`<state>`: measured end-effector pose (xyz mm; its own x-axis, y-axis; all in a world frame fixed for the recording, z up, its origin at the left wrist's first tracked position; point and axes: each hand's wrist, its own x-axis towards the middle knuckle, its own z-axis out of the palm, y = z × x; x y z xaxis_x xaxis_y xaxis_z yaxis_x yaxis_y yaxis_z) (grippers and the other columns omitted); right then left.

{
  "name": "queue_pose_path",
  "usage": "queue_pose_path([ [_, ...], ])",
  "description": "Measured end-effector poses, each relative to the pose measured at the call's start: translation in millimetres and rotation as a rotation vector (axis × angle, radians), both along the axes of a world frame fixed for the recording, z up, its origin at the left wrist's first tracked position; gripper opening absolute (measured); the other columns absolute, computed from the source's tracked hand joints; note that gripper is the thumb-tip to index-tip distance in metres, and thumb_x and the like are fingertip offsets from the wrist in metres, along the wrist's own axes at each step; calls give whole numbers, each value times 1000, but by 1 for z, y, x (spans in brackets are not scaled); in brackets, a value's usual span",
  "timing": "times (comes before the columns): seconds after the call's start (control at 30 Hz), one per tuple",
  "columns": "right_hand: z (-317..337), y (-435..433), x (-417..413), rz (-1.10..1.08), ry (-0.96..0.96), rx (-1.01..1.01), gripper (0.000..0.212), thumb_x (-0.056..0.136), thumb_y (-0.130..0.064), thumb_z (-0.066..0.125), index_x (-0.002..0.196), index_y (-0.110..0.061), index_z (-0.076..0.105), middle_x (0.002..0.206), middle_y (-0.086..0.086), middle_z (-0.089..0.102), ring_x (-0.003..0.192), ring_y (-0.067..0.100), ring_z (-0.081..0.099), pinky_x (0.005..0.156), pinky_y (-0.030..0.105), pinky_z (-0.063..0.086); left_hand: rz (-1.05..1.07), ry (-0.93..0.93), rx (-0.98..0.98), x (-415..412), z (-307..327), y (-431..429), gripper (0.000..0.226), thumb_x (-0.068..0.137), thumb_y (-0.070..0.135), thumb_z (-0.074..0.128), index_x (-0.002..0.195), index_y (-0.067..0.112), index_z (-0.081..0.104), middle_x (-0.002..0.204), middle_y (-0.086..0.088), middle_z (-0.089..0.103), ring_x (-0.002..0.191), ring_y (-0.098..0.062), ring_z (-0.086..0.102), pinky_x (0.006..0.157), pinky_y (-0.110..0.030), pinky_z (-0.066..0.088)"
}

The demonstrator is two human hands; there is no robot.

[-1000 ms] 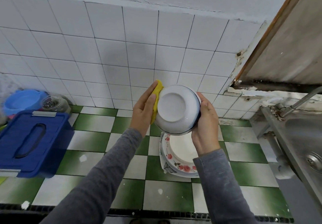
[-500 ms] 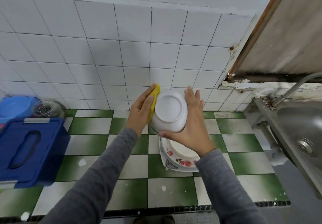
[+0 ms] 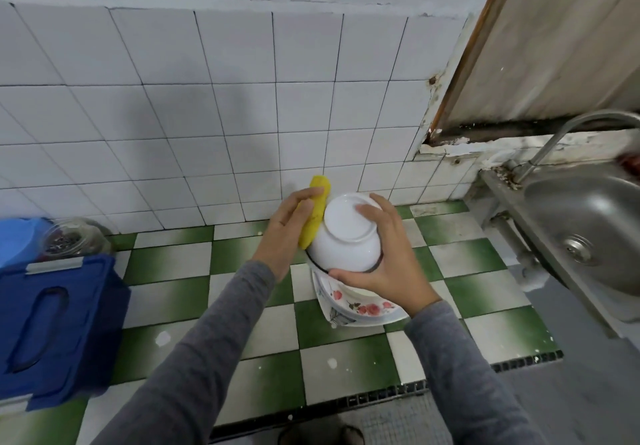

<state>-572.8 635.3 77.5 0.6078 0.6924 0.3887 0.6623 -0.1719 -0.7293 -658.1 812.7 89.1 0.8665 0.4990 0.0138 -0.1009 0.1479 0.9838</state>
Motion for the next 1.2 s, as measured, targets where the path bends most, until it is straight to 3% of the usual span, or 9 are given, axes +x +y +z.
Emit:
queue_pose_path([
  [0.13,2,-23,1,-105,-23,10,93,59,-58,84,136,-24,45,153,5,30,145,17,28,117,29,29,-98,-43,15,9,-3,-18,28,103,19,45,125,19,63,133,16,61,120,6,56,96,-15,45],
  [0.23,2,-48,3,-172,10,26,92,58,-53,88,134,-23,46,153,4,31,146,11,27,117,24,27,-205,-32,-69,22,-3,-32,32,97,27,51,126,22,65,142,6,57,133,-9,51,111,-32,40],
  [0.33,1,-82,7,-232,15,75,91,58,-43,93,132,-19,47,150,7,36,144,19,33,117,35,33,-303,18,-213,40,0,-54,32,95,21,53,125,20,65,139,5,60,133,-18,52,114,-42,40],
  [0.5,-2,-158,12,-361,11,87,89,59,-47,92,131,-19,48,149,5,37,143,18,34,115,32,33,-407,98,-235,72,3,-123,27,102,12,49,122,20,65,132,5,65,125,-17,59,104,-36,49],
  [0.67,-4,-262,15,-511,29,106,89,57,-39,96,130,-26,48,149,1,38,145,5,26,114,17,26,-415,166,-150,103,-8,-214,30,98,6,58,119,24,68,124,1,69,103,-15,67,78,-27,56],
  [0.8,-8,-356,15,-653,37,144,89,56,-43,95,130,-27,49,148,0,38,145,16,31,116,22,29,-463,176,-160,130,-21,-308,30,96,4,60,117,23,70,129,-5,66,118,-19,64,102,-43,51],
  [0.9,-11,-421,12,-761,43,174,84,57,-52,89,127,-33,48,146,0,39,144,13,31,114,17,28,-509,192,-175,153,-27,-385,31,97,3,58,119,22,68,127,-6,68,116,-22,65,101,-43,51],
  [1.03,-12,-496,12,-918,43,228,82,58,-51,88,127,-40,44,147,1,40,145,15,30,115,27,30,-585,198,-254,179,-30,-481,32,99,3,54,128,14,62,129,-6,66,115,-20,64,94,-35,54],
  [1.2,-19,-576,25,-1084,16,290,84,59,-41,92,128,-30,46,143,4,44,138,24,40,112,47,36,-711,188,-264,212,-29,-575,35,101,3,49,135,7,57,122,-6,68,112,-20,66,91,-29,56],
])
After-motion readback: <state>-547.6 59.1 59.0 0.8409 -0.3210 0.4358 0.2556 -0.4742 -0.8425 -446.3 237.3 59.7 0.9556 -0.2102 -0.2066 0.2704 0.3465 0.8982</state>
